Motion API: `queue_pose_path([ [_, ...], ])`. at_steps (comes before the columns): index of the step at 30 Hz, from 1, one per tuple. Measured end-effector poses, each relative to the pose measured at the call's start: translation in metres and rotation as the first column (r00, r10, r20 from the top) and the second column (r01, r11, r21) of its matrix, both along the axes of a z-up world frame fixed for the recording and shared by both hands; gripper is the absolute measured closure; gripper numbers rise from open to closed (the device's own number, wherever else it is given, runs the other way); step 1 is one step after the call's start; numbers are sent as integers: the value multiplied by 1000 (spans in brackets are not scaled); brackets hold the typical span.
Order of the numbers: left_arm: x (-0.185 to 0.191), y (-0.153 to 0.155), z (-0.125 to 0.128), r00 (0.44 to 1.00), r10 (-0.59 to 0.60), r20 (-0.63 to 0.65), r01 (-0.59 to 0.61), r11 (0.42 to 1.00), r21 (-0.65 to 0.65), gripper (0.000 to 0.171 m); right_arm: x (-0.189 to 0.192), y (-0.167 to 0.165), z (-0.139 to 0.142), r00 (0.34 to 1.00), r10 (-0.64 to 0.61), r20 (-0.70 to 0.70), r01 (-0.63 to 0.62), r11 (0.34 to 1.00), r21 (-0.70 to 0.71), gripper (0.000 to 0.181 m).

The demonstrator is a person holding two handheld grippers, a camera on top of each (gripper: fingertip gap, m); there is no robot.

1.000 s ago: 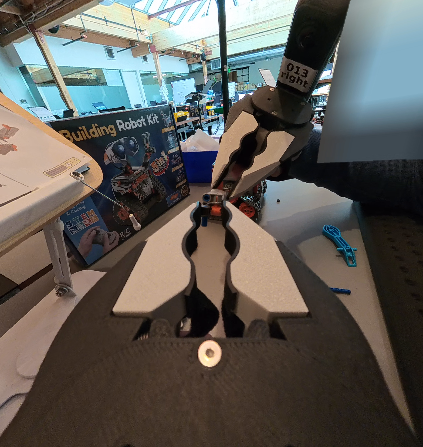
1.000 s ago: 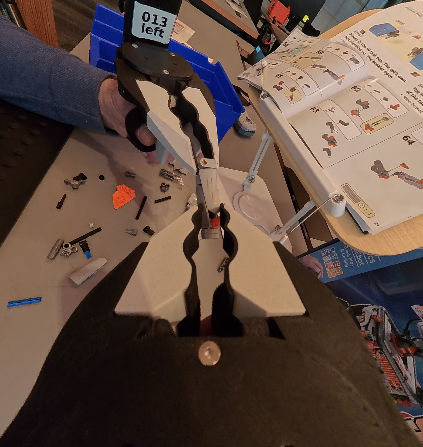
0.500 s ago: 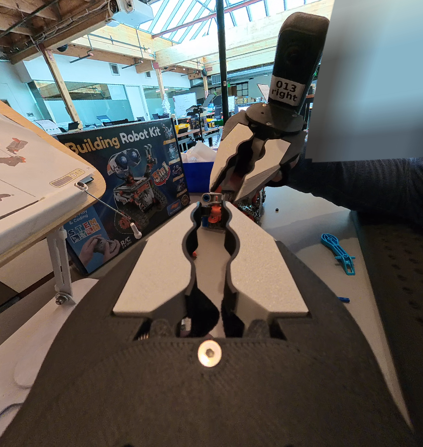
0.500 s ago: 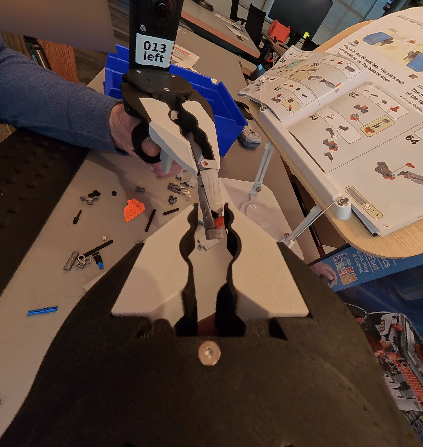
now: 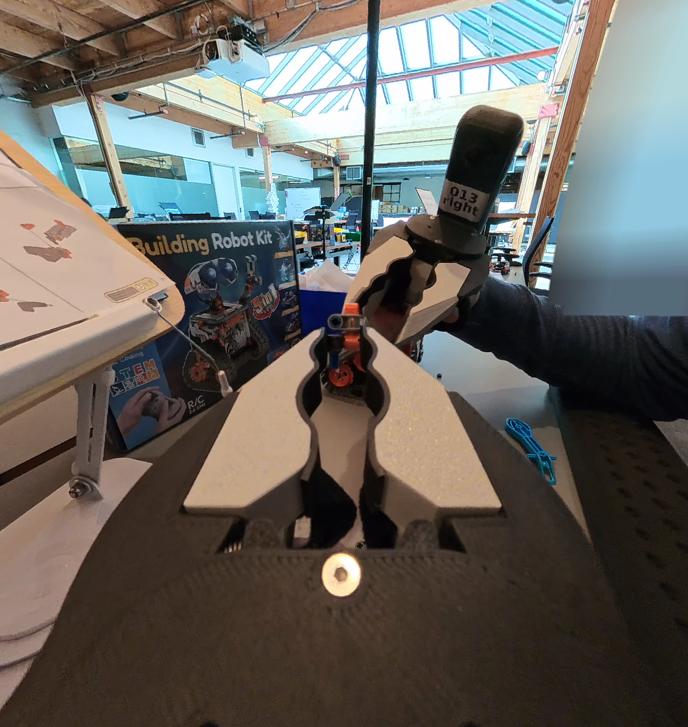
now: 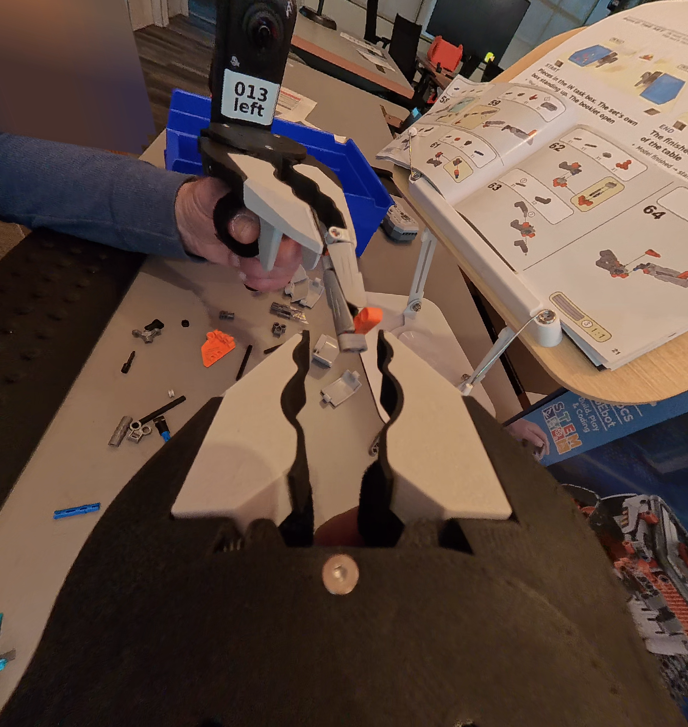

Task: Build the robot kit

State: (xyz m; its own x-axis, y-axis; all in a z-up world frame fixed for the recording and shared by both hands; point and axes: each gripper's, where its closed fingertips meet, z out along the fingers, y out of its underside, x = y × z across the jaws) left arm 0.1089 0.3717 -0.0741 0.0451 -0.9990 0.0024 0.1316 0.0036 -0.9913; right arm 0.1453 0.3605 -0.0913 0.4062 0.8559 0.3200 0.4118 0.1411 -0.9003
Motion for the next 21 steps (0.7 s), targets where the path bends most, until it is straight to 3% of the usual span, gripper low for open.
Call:
queue_pose_path([
  [8,0,-1,1,1000,-23,20,24,999,-33,157,-8,2,-4,1000,-1,-26,0,999,-32,152],
  [11,-1,-2,2,999,-32,26,33,999,-39,156,-6,5,-4,999,-18,-40,16,999,-41,166],
  [21,-3,-6,7,999,-20,47,20,1000,8,157,-8,3,0,999,-9,-43,9,1000,-14,167],
])
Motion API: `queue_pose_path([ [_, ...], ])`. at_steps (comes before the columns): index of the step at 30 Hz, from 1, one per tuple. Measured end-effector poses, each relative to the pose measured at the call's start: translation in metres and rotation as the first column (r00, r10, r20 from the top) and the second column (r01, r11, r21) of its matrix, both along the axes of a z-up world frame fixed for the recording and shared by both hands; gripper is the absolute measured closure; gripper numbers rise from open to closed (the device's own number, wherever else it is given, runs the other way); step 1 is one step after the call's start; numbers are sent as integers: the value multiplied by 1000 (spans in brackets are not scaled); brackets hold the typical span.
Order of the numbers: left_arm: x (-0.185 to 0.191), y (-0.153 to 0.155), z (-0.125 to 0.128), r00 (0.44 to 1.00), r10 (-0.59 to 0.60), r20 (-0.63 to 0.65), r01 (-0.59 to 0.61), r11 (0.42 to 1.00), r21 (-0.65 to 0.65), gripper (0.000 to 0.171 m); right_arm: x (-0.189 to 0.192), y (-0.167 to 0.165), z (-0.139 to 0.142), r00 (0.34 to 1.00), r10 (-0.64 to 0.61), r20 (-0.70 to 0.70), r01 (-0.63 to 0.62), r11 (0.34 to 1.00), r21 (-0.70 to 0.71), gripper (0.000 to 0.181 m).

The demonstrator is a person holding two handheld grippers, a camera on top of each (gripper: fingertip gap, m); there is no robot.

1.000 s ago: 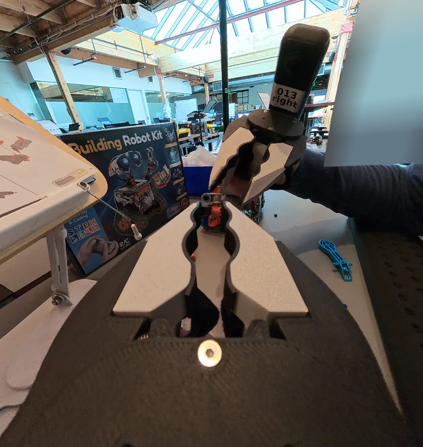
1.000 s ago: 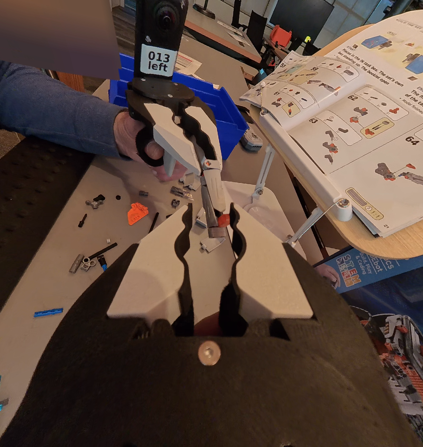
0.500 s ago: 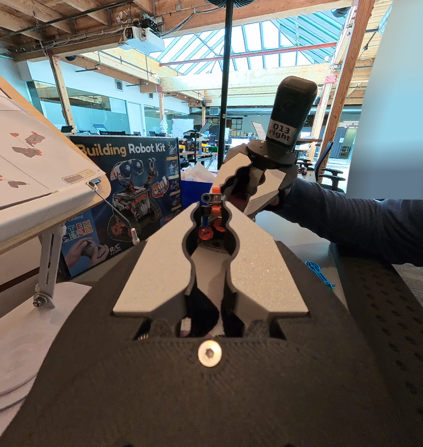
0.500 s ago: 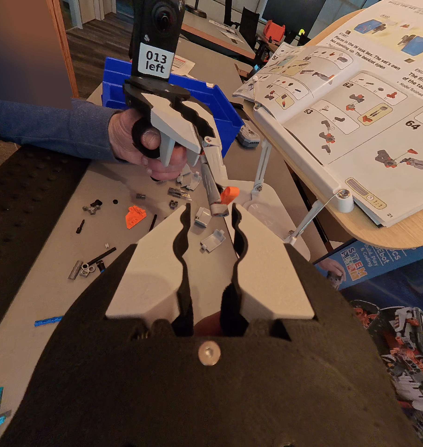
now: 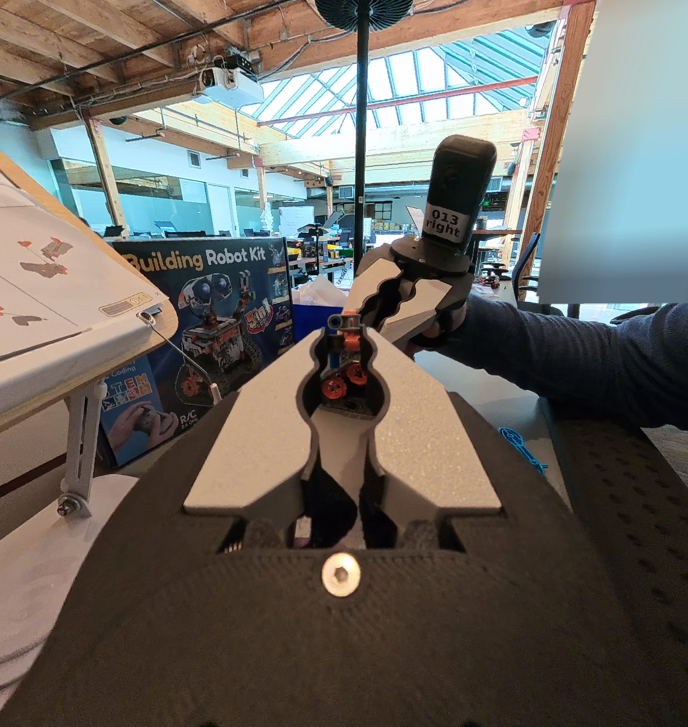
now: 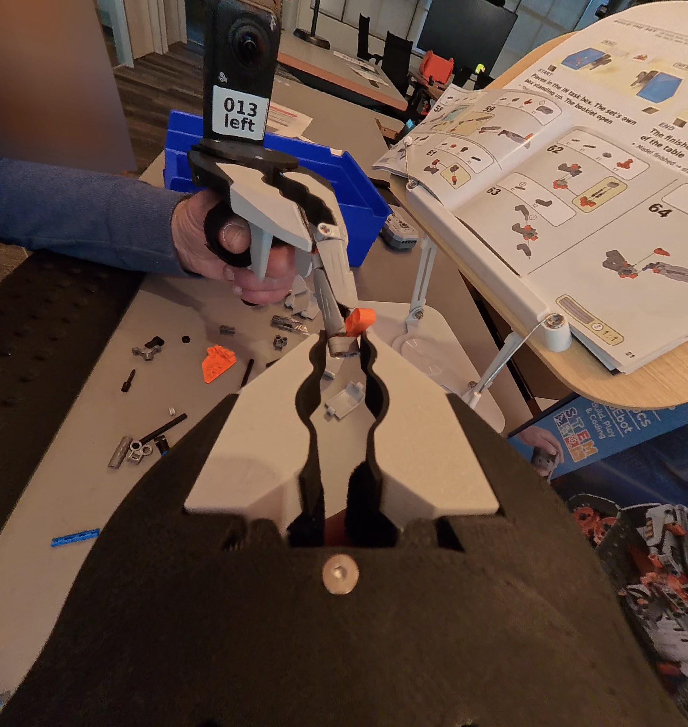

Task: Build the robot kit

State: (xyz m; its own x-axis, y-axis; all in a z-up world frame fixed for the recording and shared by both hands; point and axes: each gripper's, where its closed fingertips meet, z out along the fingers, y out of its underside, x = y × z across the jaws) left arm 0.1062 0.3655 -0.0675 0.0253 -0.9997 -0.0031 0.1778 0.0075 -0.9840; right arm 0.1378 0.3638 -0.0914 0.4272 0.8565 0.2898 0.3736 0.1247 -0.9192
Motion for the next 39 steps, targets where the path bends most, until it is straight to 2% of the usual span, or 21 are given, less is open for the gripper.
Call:
queue_pose_path([
  [3,-2,-1,2,1000,20,-13,-20,999,51,157,-2,0,-1,1000,8,-15,-8,1000,-9,166],
  [7,-6,1,6,999,47,1,-47,996,74,157,0,3,0,1000,-15,-9,15,1000,2,154],
  [13,2,-3,-4,997,49,-52,-43,993,109,157,-3,4,1,998,-44,39,41,997,67,150],
  [16,5,-4,-8,995,61,-75,-50,989,138,156,-7,6,-1,994,-71,89,58,988,140,151],
  [20,6,-4,-10,991,97,-94,-78,979,188,156,-8,6,2,973,-137,188,73,948,311,151],
  [23,10,-8,-12,991,89,-104,-67,979,194,156,-15,1,-1,954,-146,260,39,926,375,153],
  [26,14,-12,-16,989,85,-122,-57,975,212,156,-18,0,-5,943,-152,296,28,922,386,154],
  [28,15,-13,-18,988,89,-128,-59,973,223,156,-18,1,-9,939,-156,307,28,923,385,161],
  [33,15,-12,-18,987,89,-133,-58,974,221,156,-18,1,-8,939,-156,307,32,927,374,161],
  [39,13,-4,-17,989,80,-122,-61,987,147,153,-13,4,-7,922,-191,337,45,916,398,162],
])
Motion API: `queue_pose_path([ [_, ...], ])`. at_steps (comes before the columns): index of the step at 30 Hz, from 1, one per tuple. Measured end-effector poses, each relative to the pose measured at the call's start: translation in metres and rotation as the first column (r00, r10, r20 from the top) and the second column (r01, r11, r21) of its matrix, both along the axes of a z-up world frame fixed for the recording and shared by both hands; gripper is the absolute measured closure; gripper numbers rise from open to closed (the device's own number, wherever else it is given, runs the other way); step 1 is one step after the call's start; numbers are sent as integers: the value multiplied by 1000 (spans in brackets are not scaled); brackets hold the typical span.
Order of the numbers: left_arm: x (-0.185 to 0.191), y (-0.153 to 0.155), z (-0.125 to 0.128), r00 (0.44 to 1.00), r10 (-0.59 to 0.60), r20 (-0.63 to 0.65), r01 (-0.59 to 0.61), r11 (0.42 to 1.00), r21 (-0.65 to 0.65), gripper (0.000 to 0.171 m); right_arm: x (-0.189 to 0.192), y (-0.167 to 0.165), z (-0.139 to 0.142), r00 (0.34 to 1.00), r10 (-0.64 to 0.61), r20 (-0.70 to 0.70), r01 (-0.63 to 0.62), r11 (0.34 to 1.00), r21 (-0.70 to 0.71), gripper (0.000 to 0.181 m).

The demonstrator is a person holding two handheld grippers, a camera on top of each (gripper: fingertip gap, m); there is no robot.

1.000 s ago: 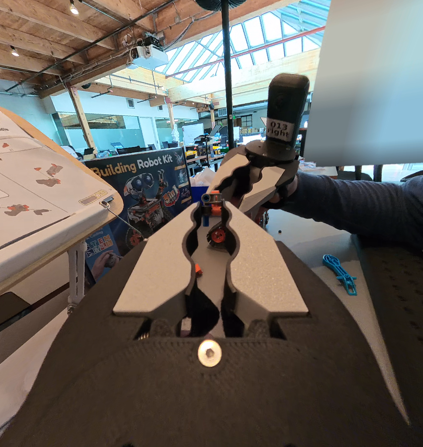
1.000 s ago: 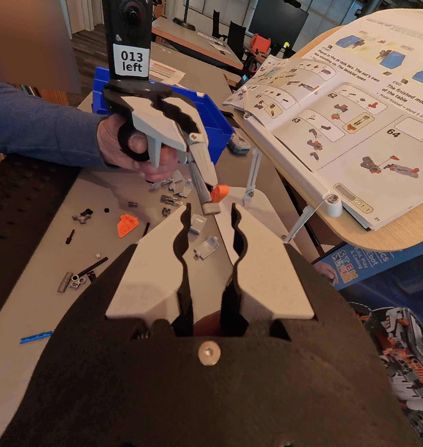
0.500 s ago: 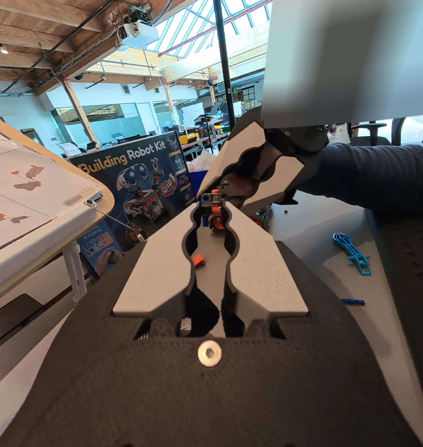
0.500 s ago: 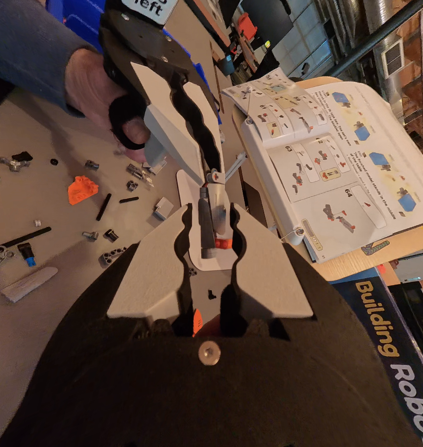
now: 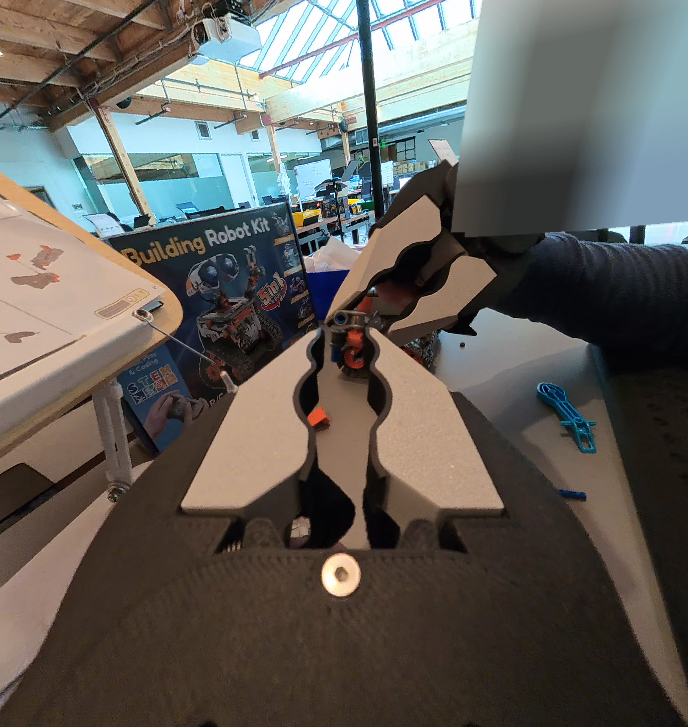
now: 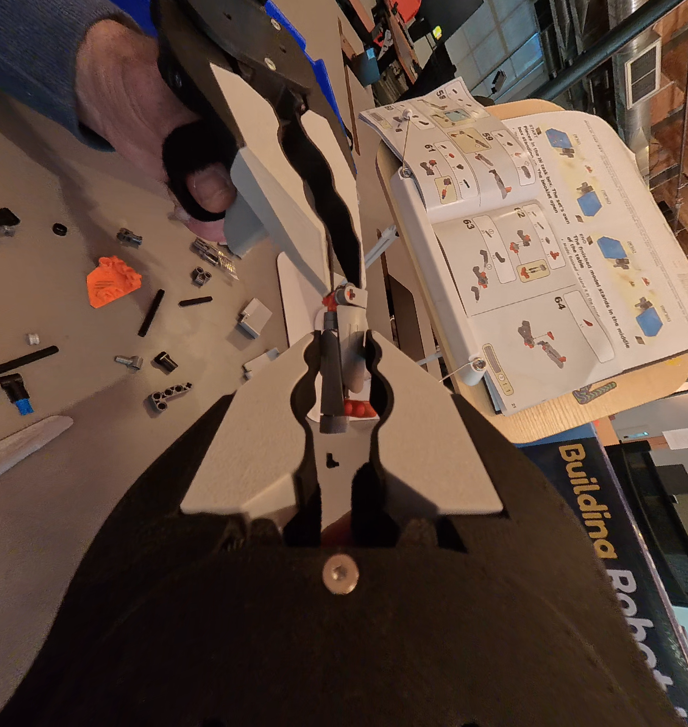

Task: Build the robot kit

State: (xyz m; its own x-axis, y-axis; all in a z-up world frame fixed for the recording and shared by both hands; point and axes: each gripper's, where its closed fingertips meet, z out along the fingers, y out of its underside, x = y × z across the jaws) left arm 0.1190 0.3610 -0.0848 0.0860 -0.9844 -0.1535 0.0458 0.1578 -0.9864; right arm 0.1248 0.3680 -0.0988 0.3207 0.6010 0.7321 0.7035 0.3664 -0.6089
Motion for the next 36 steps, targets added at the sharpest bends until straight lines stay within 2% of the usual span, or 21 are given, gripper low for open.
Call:
queue_pose_path([
  [10,0,0,-1,1000,-13,-7,13,1000,-17,151,4,2,-4,998,-26,52,25,1000,13,162],
  [19,5,-5,-9,999,-16,-49,18,1000,24,156,2,1,-8,996,-23,86,22,1000,17,162],
  [30,1,-3,-3,1000,-9,-24,9,1000,14,157,2,-1,-1,999,-9,43,8,1000,21,158],
  [36,3,-3,-10,997,9,-72,-5,998,61,157,3,-3,-6,997,-5,75,5,1000,-3,162],
])
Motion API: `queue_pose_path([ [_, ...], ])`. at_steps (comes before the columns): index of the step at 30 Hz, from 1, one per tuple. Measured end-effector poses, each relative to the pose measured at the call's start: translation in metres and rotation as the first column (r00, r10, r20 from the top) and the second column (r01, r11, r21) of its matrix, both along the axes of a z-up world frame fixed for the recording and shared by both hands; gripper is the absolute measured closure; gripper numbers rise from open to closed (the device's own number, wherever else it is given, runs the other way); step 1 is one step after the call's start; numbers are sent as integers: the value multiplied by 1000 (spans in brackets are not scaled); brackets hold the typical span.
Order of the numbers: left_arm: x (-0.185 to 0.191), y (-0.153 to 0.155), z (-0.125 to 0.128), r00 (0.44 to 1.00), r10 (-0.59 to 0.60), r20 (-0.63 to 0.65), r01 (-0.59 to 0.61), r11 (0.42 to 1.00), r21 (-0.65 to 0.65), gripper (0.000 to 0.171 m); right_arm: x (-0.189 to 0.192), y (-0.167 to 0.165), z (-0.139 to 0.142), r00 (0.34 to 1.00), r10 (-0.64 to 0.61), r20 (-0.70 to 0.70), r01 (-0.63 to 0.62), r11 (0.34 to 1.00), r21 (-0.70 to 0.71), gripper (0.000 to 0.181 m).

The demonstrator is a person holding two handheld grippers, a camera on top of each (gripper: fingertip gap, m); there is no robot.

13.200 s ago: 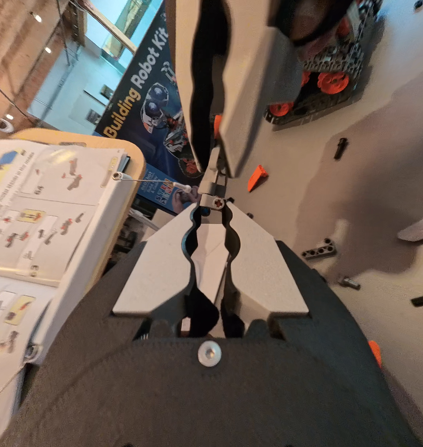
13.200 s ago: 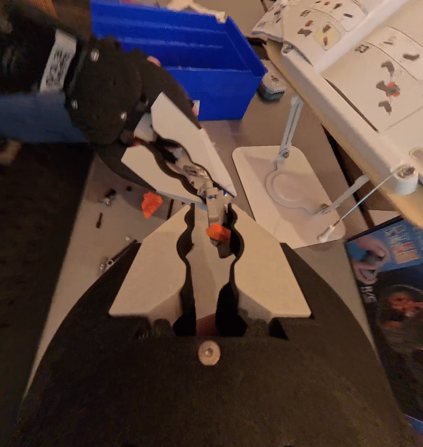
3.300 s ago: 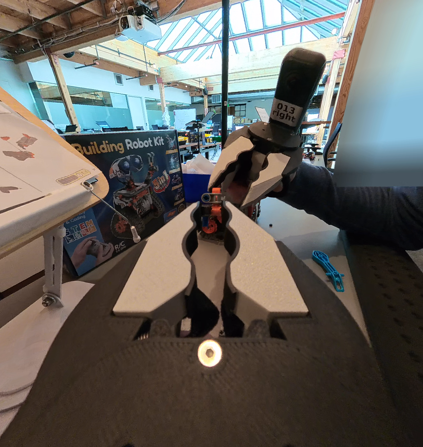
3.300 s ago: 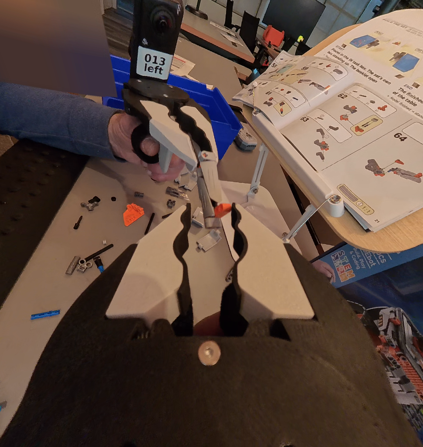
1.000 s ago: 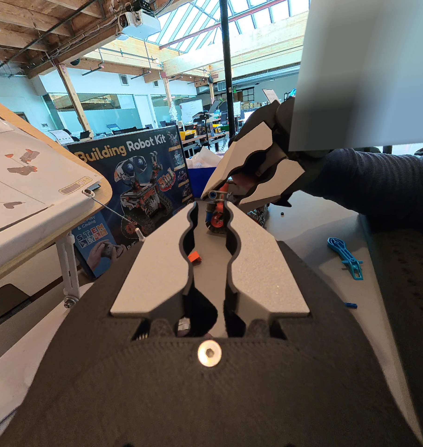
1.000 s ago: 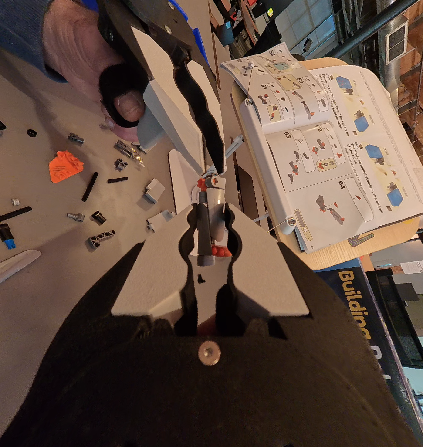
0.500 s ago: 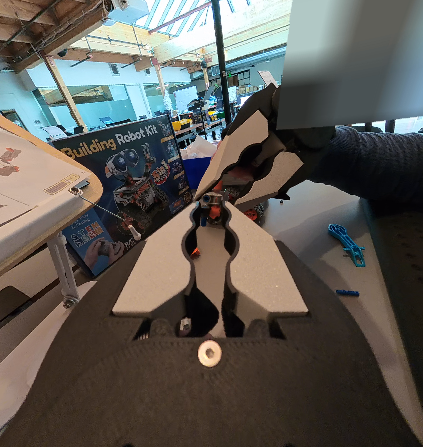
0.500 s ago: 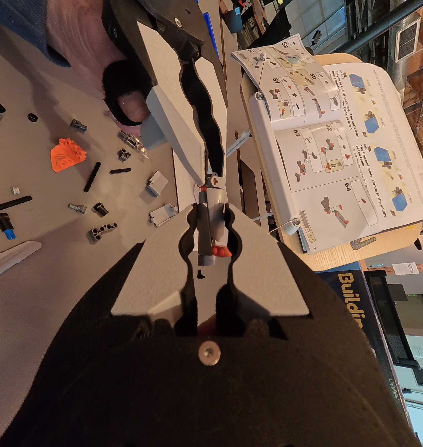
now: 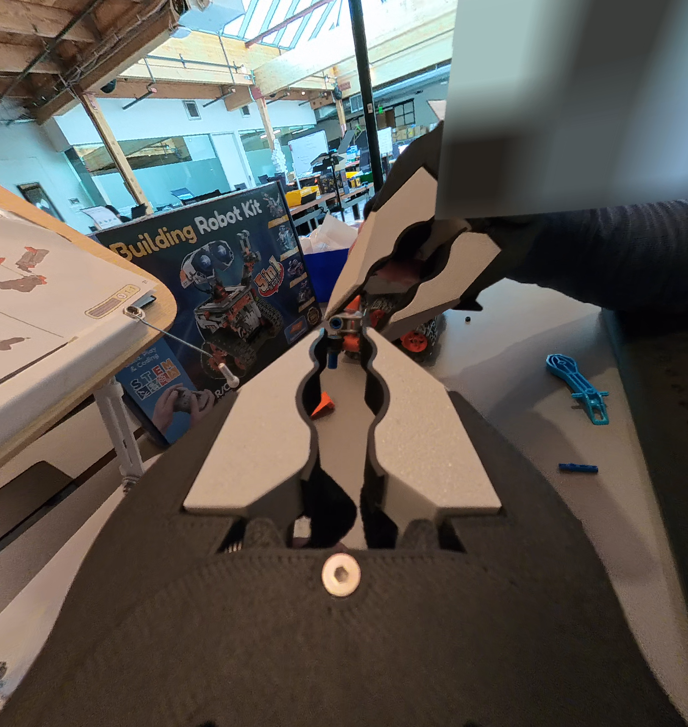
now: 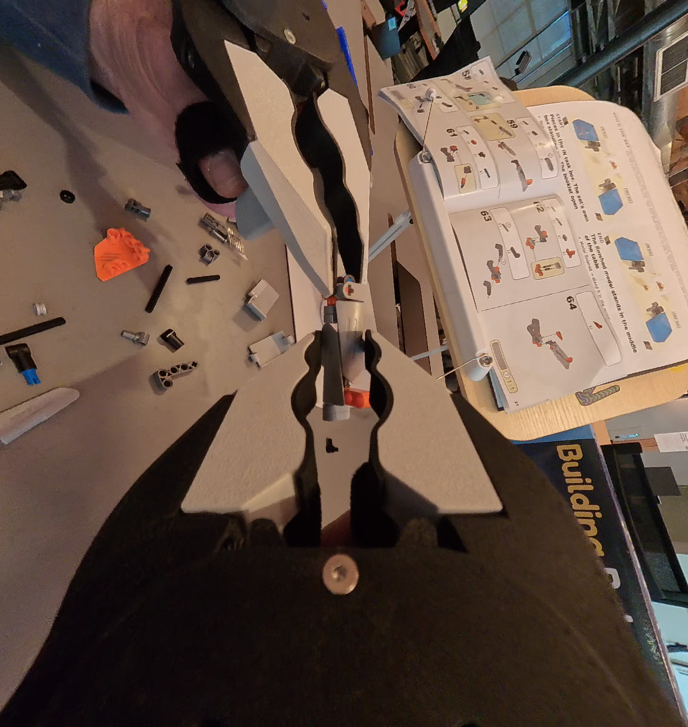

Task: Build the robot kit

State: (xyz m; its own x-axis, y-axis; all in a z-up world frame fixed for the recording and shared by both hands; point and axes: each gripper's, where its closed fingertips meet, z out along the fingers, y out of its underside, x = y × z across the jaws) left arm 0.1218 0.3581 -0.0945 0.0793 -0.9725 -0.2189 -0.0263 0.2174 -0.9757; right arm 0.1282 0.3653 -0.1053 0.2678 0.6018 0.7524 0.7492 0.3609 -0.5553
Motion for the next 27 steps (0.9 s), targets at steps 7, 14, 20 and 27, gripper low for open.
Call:
queue_pose_path([
  [7,4,2,-9,998,31,-58,-29,999,34,154,5,0,-8,999,-9,37,10,999,-42,163],
  [14,2,29,-35,964,173,-202,-168,985,44,149,29,10,-35,992,-85,96,102,978,-185,163],
  [20,2,30,-41,956,174,-235,-170,985,39,150,45,11,-75,975,-90,201,149,941,-305,163],
  [27,5,31,-50,945,175,-275,-170,985,41,150,47,-4,-105,960,-18,278,140,895,-425,163],
])
